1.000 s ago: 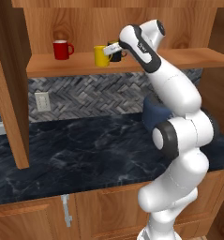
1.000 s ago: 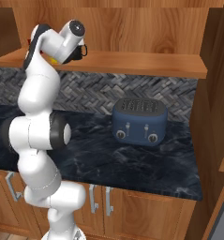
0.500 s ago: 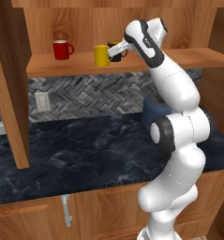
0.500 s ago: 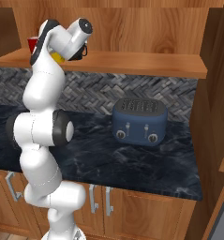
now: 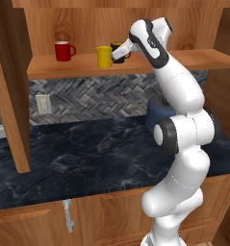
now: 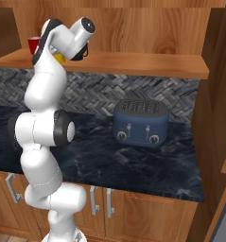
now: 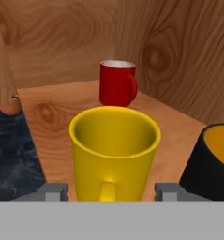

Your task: Pick the mug on the counter and place it in the cabinet with the handle facing the right, like the mugs already inside.

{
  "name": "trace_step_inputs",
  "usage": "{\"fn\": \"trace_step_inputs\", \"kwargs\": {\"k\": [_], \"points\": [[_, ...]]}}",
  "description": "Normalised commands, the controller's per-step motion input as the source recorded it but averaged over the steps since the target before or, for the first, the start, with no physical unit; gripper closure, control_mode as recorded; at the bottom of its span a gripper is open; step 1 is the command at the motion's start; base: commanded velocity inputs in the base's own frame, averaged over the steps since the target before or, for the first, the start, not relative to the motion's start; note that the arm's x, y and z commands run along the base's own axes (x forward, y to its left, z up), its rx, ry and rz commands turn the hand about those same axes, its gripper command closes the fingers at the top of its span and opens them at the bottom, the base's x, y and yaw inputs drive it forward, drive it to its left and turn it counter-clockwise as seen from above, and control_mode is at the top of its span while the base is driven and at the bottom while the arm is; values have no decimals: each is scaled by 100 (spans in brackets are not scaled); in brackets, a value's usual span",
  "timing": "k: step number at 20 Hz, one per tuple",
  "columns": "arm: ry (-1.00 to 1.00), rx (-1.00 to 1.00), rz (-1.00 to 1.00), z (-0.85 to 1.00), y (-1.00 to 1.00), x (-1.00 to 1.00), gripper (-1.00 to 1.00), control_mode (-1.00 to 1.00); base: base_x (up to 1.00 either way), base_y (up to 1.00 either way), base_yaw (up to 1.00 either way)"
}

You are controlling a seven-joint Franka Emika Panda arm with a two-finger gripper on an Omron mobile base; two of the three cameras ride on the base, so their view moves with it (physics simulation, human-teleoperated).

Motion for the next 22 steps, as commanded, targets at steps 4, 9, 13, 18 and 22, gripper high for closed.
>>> {"fn": "trace_step_inputs", "kwargs": {"k": [4,9,13,18,22], "points": [[-6,0,2,0,-16,-1,-100,-100,0,0,0],[-8,0,0,0,-24,-13,-100,-100,0,0,0],[-9,0,0,-4,-13,-31,-100,-100,0,0,0],[-11,0,0,-21,0,-57,-100,-100,0,0,0],[-11,0,0,-13,0,-69,-100,-100,0,0,0]]}}
